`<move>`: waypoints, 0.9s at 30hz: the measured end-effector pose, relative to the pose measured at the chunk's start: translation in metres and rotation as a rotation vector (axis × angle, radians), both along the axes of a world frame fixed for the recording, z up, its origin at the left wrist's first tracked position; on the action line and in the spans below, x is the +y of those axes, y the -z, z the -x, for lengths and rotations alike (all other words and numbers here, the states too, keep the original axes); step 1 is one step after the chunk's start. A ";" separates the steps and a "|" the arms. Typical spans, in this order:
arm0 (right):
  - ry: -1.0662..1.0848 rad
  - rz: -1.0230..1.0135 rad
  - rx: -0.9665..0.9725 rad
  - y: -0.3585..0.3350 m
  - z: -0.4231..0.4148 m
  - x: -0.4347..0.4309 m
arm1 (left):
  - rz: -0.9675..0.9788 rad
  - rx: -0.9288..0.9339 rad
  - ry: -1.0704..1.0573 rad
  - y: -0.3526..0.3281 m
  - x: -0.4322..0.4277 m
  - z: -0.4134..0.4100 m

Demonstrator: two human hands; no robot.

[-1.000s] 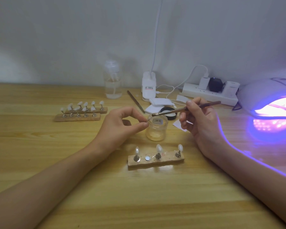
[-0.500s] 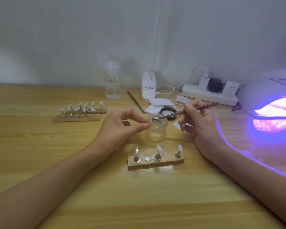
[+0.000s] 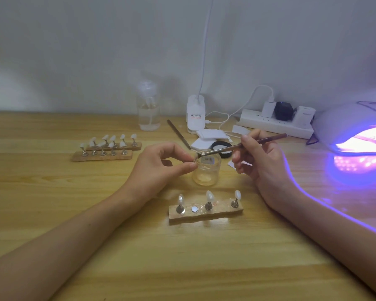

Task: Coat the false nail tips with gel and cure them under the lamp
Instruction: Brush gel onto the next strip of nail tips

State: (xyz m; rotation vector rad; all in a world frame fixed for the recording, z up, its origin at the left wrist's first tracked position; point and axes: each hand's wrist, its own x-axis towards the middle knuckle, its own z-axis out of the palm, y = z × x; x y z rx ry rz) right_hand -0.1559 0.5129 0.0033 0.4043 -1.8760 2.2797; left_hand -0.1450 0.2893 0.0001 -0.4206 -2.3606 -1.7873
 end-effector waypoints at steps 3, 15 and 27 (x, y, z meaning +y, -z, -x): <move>0.061 0.020 -0.033 0.000 0.001 0.001 | 0.013 0.005 -0.002 0.000 -0.001 0.000; 0.008 0.056 0.005 -0.002 -0.001 0.000 | 0.010 -0.002 -0.005 -0.001 0.000 0.000; 0.008 -0.001 0.005 0.000 0.000 0.000 | 0.005 -0.012 -0.001 -0.001 0.000 -0.001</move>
